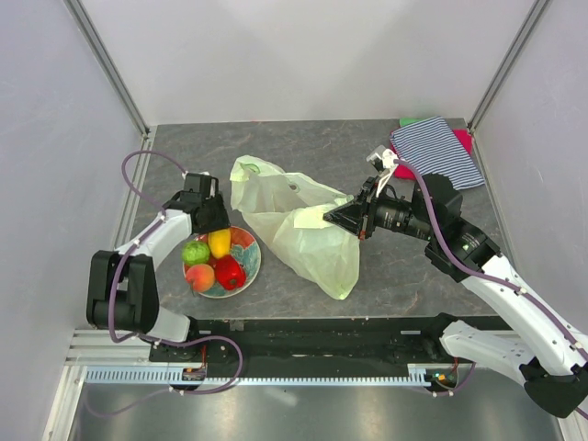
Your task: Place the fruits into the plastic bag
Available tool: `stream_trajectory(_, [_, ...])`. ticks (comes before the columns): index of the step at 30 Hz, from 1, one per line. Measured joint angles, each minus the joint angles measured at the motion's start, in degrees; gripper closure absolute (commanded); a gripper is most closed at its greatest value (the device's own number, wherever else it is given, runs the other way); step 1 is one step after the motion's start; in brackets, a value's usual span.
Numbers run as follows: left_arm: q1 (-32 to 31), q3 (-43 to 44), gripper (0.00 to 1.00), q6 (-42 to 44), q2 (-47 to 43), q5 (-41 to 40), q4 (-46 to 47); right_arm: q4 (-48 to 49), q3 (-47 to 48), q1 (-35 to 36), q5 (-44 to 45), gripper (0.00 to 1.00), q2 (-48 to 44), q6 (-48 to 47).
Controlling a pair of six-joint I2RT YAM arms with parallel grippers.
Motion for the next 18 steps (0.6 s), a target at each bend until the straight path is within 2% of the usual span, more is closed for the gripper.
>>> stream_trajectory(7, [0.0, -0.1, 0.55, -0.5, -7.6, 3.1, 1.0, -0.6, 0.0, 0.0, 0.4, 1.0, 0.1, 0.0])
stream_trajectory(18, [0.0, 2.6, 0.57, -1.6, -20.6, 1.5, 0.3, -1.3, 0.0, 0.0, 1.2, 1.0, 0.2, -0.1])
